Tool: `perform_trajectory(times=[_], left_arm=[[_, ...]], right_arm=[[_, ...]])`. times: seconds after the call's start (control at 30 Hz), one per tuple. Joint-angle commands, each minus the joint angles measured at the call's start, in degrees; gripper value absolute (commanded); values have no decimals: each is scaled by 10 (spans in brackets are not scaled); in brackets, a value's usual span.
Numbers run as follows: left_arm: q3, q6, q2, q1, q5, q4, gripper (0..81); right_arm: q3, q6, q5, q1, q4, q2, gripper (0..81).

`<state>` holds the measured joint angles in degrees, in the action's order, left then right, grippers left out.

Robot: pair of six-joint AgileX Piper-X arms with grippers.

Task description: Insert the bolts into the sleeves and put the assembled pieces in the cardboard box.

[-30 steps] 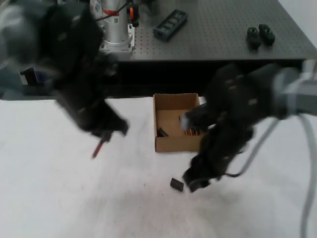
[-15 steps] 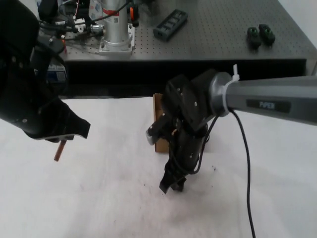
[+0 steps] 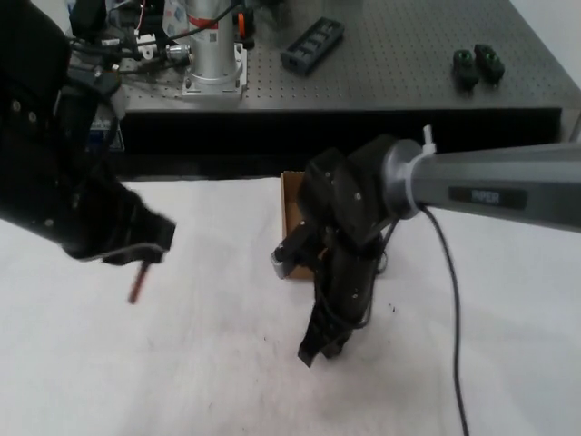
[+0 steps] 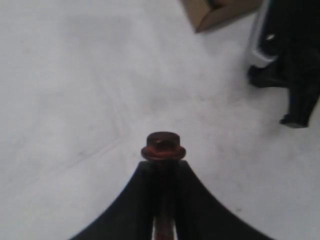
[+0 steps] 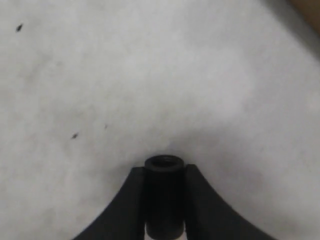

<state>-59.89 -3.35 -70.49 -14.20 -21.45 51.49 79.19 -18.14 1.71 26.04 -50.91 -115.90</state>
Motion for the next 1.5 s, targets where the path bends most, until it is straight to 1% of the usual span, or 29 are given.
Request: perform_trajectory(times=[0.0,0.07,0.13,0.2,0.3,0.33,0.4,0.5,0.63,0.77,0.9,0.97,1.1,1.2,1.37,1.47], left_arm=[[12,58,8,1,-115,-81,7],[37,128,7,1,-157,-172,7],[67,202,11,-2,-165,-273,7],[104,265,16,-11,-167,-371,7],[149,349,17,-43,-170,-522,7],[162,367,17,-57,-164,-571,7],[179,388,17,-86,-158,-641,7],[185,394,17,-121,-155,-671,7],[185,385,17,-151,-152,-679,7],[185,374,17,-157,-152,-679,7],[185,376,17,-156,-152,-679,7],[185,376,17,-156,-152,-679,7],[185,372,17,-156,-152,-679,7],[185,372,17,-156,-152,-679,7],[185,372,17,-156,-152,-679,7],[185,365,17,-156,-152,-679,7]], right_arm=[[-60,25,-134,-27,-6,92,13],[-113,59,-176,-34,33,166,13],[-175,90,-206,-36,88,239,13],[-244,131,-263,-36,162,314,13],[-338,210,-365,-27,289,400,13],[-363,243,-379,-22,330,424,13],[-400,300,-384,-12,396,456,13],[-433,350,-388,-4,481,475,13],[-437,379,-400,0,542,473,13],[-437,406,-399,0,587,473,13],[-437,407,-373,-1,618,474,13],[-436,408,-356,-1,624,476,13],[-436,408,-346,-3,625,481,13],[-436,408,-320,-3,633,487,13],[-436,416,-319,-4,685,488,13],[-436,419,-330,-4,693,488,13]])
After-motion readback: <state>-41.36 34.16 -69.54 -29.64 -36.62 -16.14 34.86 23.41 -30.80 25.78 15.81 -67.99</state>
